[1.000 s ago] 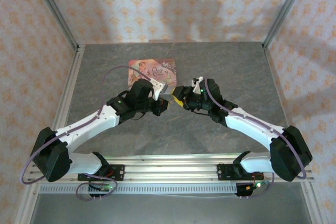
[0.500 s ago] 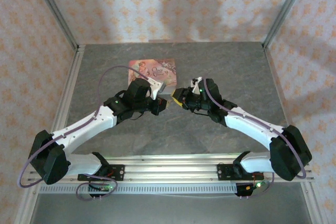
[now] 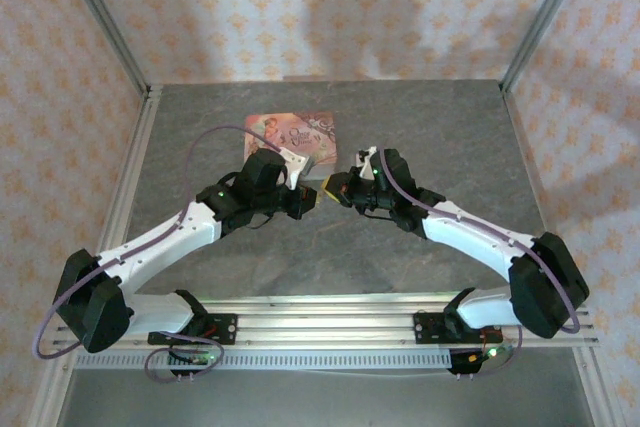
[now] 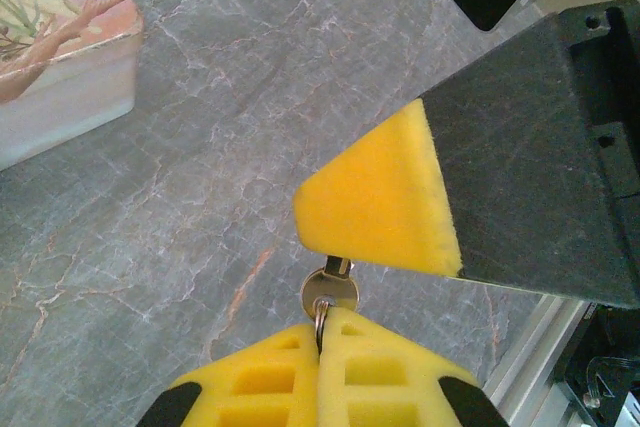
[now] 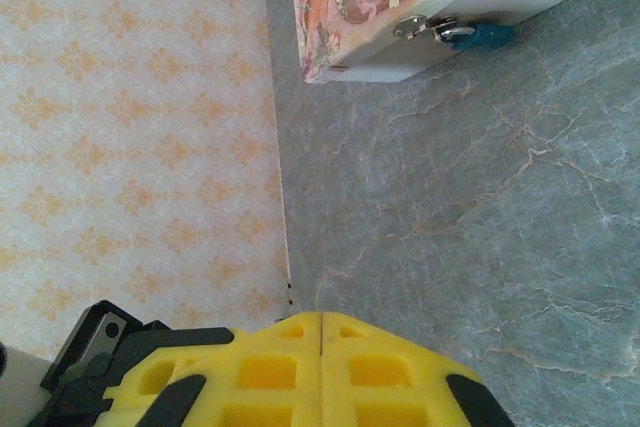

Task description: Unlock a padlock with a key

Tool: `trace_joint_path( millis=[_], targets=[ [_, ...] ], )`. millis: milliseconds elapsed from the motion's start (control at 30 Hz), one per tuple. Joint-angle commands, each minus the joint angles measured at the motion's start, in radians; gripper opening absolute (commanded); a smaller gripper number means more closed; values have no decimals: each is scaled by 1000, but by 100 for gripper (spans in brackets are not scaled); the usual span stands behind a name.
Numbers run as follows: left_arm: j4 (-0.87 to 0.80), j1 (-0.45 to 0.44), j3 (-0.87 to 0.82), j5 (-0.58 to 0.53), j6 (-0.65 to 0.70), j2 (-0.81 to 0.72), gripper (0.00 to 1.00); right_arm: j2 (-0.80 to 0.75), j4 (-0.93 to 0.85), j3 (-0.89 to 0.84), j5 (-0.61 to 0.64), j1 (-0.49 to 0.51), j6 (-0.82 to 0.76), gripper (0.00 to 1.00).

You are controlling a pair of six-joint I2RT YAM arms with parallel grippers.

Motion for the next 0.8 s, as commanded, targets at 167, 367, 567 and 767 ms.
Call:
trace_joint_path(
  millis=[167, 367, 567, 767],
  targets=[
    [-9, 9, 32, 20, -16, -29, 0, -19, -48, 51, 8, 12, -78, 0],
    [-19, 10, 27, 14, -13, -40, 0, -17, -48, 50, 22, 11, -87, 0],
    [-17, 10, 20, 15, -13, -41, 0, -24, -43, 46, 27, 11, -97, 0],
    [-9, 10, 16, 13, -14, -66, 31, -50, -22, 23, 45, 11, -124, 0]
  ],
)
